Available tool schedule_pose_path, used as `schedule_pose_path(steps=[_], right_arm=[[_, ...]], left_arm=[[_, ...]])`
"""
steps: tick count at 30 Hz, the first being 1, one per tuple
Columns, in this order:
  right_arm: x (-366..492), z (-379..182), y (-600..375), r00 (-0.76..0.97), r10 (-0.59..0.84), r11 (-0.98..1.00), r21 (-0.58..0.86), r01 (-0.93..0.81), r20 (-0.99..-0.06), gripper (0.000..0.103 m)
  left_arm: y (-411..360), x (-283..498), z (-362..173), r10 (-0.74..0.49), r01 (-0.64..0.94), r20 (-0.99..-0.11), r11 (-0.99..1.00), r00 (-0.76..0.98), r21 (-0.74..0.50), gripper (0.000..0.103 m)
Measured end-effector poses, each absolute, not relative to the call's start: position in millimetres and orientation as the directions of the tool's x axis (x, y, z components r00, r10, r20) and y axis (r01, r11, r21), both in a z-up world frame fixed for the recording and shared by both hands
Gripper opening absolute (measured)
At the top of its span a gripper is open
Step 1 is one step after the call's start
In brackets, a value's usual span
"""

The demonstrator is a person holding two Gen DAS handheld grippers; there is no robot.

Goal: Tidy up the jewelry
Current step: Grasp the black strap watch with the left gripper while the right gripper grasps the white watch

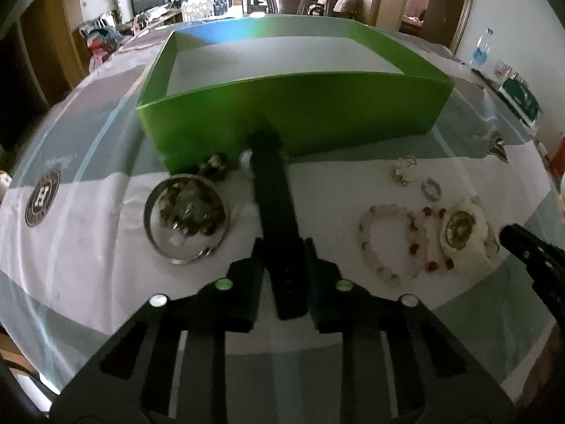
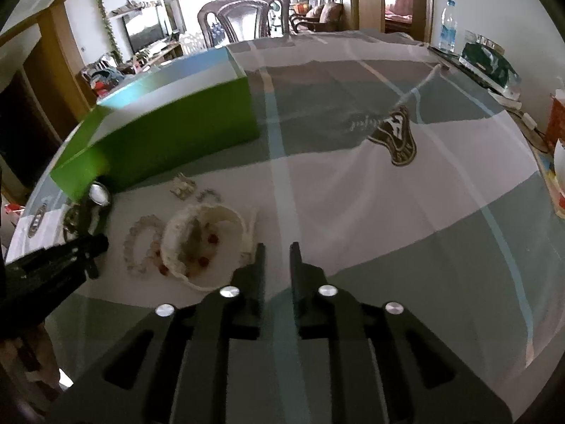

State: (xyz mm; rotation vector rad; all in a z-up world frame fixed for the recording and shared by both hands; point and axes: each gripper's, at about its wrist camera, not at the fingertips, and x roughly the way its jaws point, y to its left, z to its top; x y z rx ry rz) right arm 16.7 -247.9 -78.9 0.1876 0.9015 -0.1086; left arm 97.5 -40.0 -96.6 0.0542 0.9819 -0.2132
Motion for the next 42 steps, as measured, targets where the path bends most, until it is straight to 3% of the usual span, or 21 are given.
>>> schedule_pose_path(steps=[2, 6, 7, 8, 10, 14, 16, 18, 21, 24, 25, 27, 30, 31, 34, 35, 36, 37, 38, 39, 42], right_arm=[[21, -78, -243, 0.621, -0.018, 0.981, 0.106, 0.162, -0.784, 0.041], [35, -90, -230, 0.595, -0.032, 0.988, 0.065, 0.142, -0.803, 0.041], [37, -92, -229, 0.590, -0.027, 0.988, 0.067, 0.137, -0.807, 0.039], [38, -95, -227, 0.584, -0.006, 0.990, 0.078, 0.119, -0.812, 0.021], [35, -94, -224, 0.589, 0.006, 0.992, 0.078, 0.097, -0.808, 0.010], [22, -86, -225, 0.601, 0.056, 0.992, 0.111, 0.055, -0.797, 0.009], [16, -82, -229, 0.610, 0.046, 0.993, 0.105, 0.061, -0.791, 0.009], [12, -79, -235, 0.614, 0.038, 0.992, 0.106, 0.075, -0.788, 0.009], [9, -78, -244, 0.617, 0.022, 0.989, 0.108, 0.102, -0.787, 0.009], [8, -82, -252, 0.606, 0.009, 0.985, 0.111, 0.131, -0.795, 0.010], [7, -83, -254, 0.606, 0.001, 0.984, 0.108, 0.141, -0.795, 0.013], [4, -84, -258, 0.606, -0.013, 0.983, 0.101, 0.154, -0.796, 0.028], [4, -84, -260, 0.602, -0.024, 0.982, 0.095, 0.165, -0.798, 0.034], [4, -84, -258, 0.603, -0.029, 0.983, 0.088, 0.164, -0.797, 0.034], [11, -87, -249, 0.596, -0.025, 0.987, 0.075, 0.143, -0.803, 0.034], [13, -88, -247, 0.592, -0.022, 0.988, 0.074, 0.138, -0.806, 0.034], [17, -90, -243, 0.584, -0.014, 0.989, 0.074, 0.126, -0.811, 0.033], [20, -93, -240, 0.578, -0.002, 0.991, 0.077, 0.112, -0.816, 0.029], [22, -95, -237, 0.578, -0.009, 0.992, 0.067, 0.109, -0.816, 0.015], [23, -94, -236, 0.579, 0.008, 0.992, 0.080, 0.100, -0.815, 0.009], [24, -84, -233, 0.605, 0.033, 0.992, 0.102, 0.080, -0.795, 0.009]], left_arm=[[-32, 90, -97, -0.169, 0.217, -0.831, 0.974, 0.530, -0.059, 0.021], [-15, 76, -97, -0.178, 0.225, -0.834, 0.972, 0.522, -0.067, 0.021], [-10, 74, -95, -0.178, 0.220, -0.835, 0.973, 0.521, -0.070, 0.021], [-5, 72, -94, -0.175, 0.213, -0.834, 0.974, 0.523, -0.071, 0.021], [7, 67, -90, -0.170, 0.196, -0.829, 0.978, 0.534, -0.074, 0.024], [12, 64, -83, -0.163, 0.176, -0.817, 0.981, 0.552, -0.077, 0.030], [14, 63, -82, -0.167, 0.175, -0.812, 0.981, 0.559, -0.081, 0.041], [14, 64, -80, -0.168, 0.176, -0.808, 0.981, 0.564, -0.082, 0.045], [12, 67, -81, -0.173, 0.183, -0.805, 0.980, 0.567, -0.082, 0.044], [6, 74, -87, -0.173, 0.188, -0.827, 0.979, 0.535, -0.083, 0.023], [5, 75, -88, -0.174, 0.189, -0.830, 0.978, 0.531, -0.084, 0.023], [4, 74, -88, -0.167, 0.192, -0.829, 0.979, 0.533, -0.073, 0.023], [2, 74, -86, -0.164, 0.195, -0.823, 0.979, 0.544, -0.066, 0.027], [1, 74, -86, -0.161, 0.194, -0.822, 0.979, 0.546, -0.062, 0.034], [-2, 77, -87, -0.158, 0.198, -0.823, 0.979, 0.545, -0.057, 0.035], [-3, 79, -89, -0.163, 0.204, -0.828, 0.977, 0.537, -0.060, 0.035], [-3, 79, -91, -0.166, 0.208, -0.832, 0.976, 0.530, -0.062, 0.024], [-3, 79, -92, -0.170, 0.211, -0.835, 0.975, 0.523, -0.066, 0.021], [-3, 79, -92, -0.172, 0.214, -0.833, 0.975, 0.527, -0.066, 0.020], [-3, 78, -92, -0.175, 0.216, -0.832, 0.974, 0.526, -0.068, 0.020], [0, 75, -84, -0.192, 0.217, -0.817, 0.973, 0.544, -0.084, 0.020]])
